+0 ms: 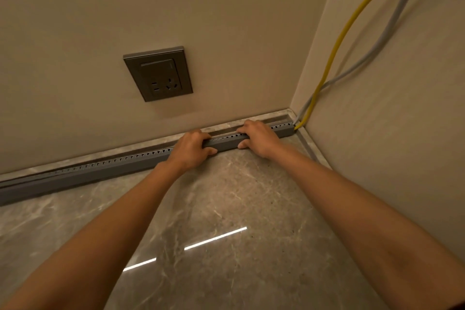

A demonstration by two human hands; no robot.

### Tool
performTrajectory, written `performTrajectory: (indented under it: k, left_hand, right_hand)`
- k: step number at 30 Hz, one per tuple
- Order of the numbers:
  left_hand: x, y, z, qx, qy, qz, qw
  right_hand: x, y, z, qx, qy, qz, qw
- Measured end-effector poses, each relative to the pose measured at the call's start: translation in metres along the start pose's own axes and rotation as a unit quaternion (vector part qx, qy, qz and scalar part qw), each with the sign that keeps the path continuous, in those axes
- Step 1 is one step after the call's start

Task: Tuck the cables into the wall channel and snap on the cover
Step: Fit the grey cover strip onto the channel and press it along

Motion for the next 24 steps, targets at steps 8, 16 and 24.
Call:
performTrajectory:
  k: [8,16,24]
  left_hand:
    - [0.009,-0.053,0.02,0.046,0.0,0.057,0.997]
    - [0.008,-0.054,0.02,0.019,0.021,0.047,0.999]
    - [0.007,-0.052,0.019,-0.014,0.033,0.033,0.999]
  right_hand:
    - [-0.012,-0.032,-0.003,0.014,-0.017,0.005,1.0]
    - [-0.03,-0.064,-0.019,-0.015,-0.013,0.026,0.999]
    - [-0.037,-0.061,-0.023,-0.026,-0.005,0.011,1.0]
Point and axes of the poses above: each hand's wrist, its own x-axis away from the middle knuckle, its own z-axis out of the back of the hand, y = z × x, the point moved 5 cm from there along -x, towards the middle knuckle, and after that the axes turned 12 degrees about z, right-handed, at the moved point
